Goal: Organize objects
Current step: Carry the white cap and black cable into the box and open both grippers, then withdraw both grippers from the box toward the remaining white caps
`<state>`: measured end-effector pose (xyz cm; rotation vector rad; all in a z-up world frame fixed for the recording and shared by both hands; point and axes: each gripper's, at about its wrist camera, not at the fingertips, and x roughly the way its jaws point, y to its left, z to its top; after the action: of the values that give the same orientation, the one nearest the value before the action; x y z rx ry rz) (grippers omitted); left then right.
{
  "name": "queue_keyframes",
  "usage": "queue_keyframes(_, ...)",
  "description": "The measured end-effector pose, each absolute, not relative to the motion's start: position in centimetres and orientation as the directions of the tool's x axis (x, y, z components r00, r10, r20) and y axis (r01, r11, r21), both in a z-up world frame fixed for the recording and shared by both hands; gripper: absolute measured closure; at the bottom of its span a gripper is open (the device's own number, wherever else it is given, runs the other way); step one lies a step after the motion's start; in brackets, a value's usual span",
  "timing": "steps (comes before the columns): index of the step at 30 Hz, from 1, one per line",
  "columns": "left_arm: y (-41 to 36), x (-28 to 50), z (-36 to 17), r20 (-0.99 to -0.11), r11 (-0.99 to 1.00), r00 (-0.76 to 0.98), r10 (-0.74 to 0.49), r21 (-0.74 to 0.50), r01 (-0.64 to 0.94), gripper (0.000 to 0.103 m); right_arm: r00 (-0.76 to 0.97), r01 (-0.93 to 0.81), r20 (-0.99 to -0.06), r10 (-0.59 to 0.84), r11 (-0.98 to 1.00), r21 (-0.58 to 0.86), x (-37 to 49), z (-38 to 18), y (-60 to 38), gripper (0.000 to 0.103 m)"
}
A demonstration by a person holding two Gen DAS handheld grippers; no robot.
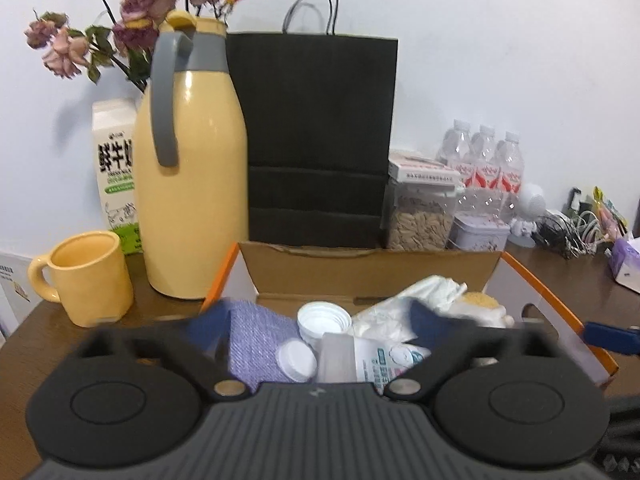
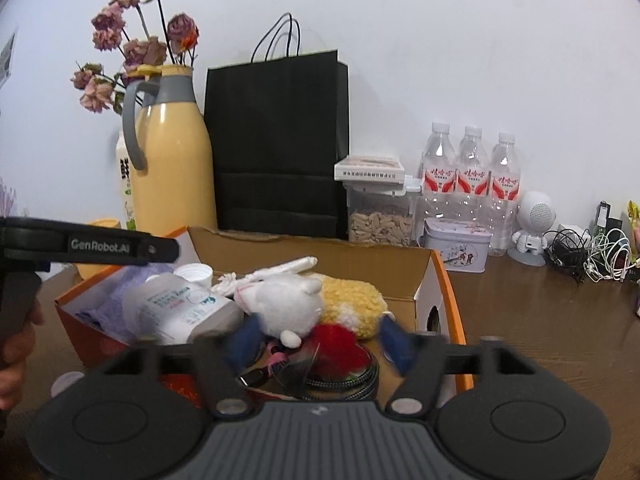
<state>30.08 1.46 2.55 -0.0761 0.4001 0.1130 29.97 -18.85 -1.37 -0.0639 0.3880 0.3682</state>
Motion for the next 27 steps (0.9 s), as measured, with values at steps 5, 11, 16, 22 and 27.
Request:
queue_keyframes(5, 1.4, 30.0, 2.6, -0.39, 0.989, 0.915, 0.102, -0.056, -0.134, 0.0, 0.877, -0.341, -0.357, 0.322, 0.94, 0.009, 29.6, -1.3, -19.0, 0.003)
queue_keyframes(11, 1.5, 29.8, 2.7, -0.39, 0.989, 0.916, 0.099, -0.065, -0.135, 0.0, 0.88, -0.332, -0.355, 0.316, 0.943, 0.017, 29.5, -1.2, -19.2, 0.003)
queue_keyframes(16, 1.3, 29.1, 3.0, -0.38, 0.989, 0.921, 0.092, -0.072, -0.129, 0.0, 0.885, -0.327, -0.344, 0.314, 0.945, 0.021, 29.1, -0.9, -19.5, 0.002)
queue_keyframes(22, 1.5, 27.6, 3.7, -0.362, 0.989, 0.928, 0.089, -0.079, -0.126, 0.0, 0.892, -0.329, -0.32, 0.318, 0.944, 0.019, 28.1, -0.4, -19.8, 0.002)
queue_keyframes(27, 2.2, 25.9, 4.0, -0.351, 0.989, 0.932, 0.09, -0.08, -0.126, 0.0, 0.897, -0.334, -0.303, 0.321, 0.942, 0.009, 26.9, 0.1, -20.1, 0.002)
